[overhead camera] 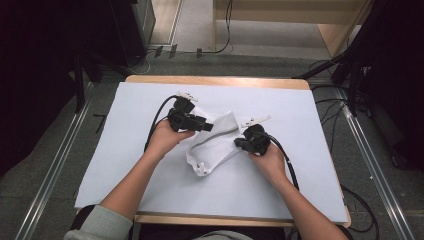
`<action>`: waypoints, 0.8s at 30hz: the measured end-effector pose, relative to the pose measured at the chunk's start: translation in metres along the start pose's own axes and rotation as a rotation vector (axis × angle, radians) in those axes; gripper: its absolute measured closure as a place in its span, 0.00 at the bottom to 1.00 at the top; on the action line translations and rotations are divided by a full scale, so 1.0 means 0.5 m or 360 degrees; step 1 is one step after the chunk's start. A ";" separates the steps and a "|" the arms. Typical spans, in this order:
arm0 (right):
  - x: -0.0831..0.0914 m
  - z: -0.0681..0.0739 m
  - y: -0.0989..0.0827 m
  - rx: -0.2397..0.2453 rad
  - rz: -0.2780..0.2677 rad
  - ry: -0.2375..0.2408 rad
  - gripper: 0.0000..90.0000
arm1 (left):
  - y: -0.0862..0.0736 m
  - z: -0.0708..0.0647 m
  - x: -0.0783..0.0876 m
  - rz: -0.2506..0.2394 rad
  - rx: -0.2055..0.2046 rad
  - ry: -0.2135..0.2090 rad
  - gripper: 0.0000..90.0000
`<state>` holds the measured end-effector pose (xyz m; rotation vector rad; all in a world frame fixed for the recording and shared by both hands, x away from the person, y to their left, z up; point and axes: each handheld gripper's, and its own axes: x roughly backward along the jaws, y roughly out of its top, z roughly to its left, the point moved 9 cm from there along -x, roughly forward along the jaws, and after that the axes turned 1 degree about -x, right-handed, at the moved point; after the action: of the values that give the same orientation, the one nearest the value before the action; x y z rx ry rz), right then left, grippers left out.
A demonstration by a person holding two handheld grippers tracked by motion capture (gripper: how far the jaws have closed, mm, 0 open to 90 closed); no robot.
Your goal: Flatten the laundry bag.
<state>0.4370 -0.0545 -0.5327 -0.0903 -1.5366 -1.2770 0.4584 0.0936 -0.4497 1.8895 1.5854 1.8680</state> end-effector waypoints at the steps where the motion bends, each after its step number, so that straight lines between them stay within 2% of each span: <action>1: 0.001 0.000 0.000 -0.0001 0.0002 -0.0001 0.98 | 0.005 0.001 -0.008 0.0008 0.0001 -0.0001 0.57; 6: 0.002 0.002 -0.001 0.0003 -0.0001 0.0012 0.97 | 0.021 0.011 -0.045 0.0063 0.0002 0.0023 0.63; 8: 0.002 0.002 -0.002 0.0009 -0.0002 0.0018 0.97 | 0.022 0.012 -0.057 0.0093 0.0012 0.0006 0.72; 10: 0.002 0.002 -0.002 0.0007 -0.0003 0.0022 0.97 | 0.022 0.014 -0.067 0.0114 0.0073 -0.0023 0.85; 12: 0.006 0.001 0.001 0.0005 -0.0011 0.0026 0.96 | 0.020 0.012 -0.070 0.0120 0.0064 -0.0030 1.00; 13: 0.010 0.000 0.004 0.0002 -0.0029 0.0030 0.96 | 0.020 0.009 -0.069 0.0113 0.0059 -0.0033 1.00; 14: 0.016 -0.001 0.007 -0.0011 -0.0045 0.0037 0.96 | 0.020 0.007 -0.065 0.0113 0.0052 -0.0028 1.00; 15: 0.032 -0.006 0.016 -0.0019 -0.0099 0.0035 0.96 | 0.021 0.003 -0.058 0.0101 0.0039 -0.0029 1.00; 24: 0.085 -0.039 0.034 -0.0098 -0.0238 -0.0012 0.96 | 0.021 -0.035 0.037 -0.0067 0.0008 -0.0037 1.00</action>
<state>0.4431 -0.0842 -0.4931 -0.0204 -1.5337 -1.4438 0.4464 0.0904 -0.4251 1.8577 1.6114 1.8207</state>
